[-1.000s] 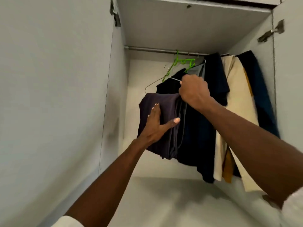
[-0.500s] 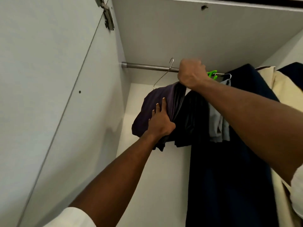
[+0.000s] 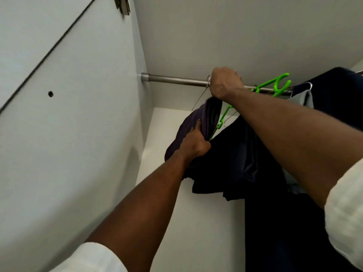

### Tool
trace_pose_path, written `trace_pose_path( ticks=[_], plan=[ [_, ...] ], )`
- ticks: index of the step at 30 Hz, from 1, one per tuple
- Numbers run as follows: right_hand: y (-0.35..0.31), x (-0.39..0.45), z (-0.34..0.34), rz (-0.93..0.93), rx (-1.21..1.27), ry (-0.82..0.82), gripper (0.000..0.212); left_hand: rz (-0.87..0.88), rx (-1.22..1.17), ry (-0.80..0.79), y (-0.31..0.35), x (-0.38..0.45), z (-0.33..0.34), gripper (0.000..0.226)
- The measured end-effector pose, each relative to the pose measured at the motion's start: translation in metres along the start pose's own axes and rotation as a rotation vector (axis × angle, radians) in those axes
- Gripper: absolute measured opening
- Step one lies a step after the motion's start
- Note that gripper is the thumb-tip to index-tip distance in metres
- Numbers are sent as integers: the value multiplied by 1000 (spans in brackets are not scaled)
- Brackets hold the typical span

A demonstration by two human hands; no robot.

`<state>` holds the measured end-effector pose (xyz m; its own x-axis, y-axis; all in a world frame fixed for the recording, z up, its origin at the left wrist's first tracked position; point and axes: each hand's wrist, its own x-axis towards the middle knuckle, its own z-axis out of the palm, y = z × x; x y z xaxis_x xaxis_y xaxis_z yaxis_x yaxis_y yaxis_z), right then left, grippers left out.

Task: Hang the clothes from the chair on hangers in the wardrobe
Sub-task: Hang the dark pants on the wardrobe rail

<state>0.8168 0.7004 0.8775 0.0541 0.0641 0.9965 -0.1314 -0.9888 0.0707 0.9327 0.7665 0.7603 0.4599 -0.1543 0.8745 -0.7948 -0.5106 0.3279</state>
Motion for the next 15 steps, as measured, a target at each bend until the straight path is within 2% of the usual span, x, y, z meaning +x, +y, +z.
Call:
trace_pose_path(
  ticks=[10, 13, 15],
  plan=[
    [-21, -8, 21, 12, 12, 3, 33, 24, -144, 34, -29, -4, 24, 104],
    [-20, -13, 21, 102, 102, 42, 32, 26, -160, 60, -32, -4, 26, 98],
    [-17, -19, 22, 211, 254, 31, 32, 38, -164, 91, -33, -7, 24, 97]
  ],
)
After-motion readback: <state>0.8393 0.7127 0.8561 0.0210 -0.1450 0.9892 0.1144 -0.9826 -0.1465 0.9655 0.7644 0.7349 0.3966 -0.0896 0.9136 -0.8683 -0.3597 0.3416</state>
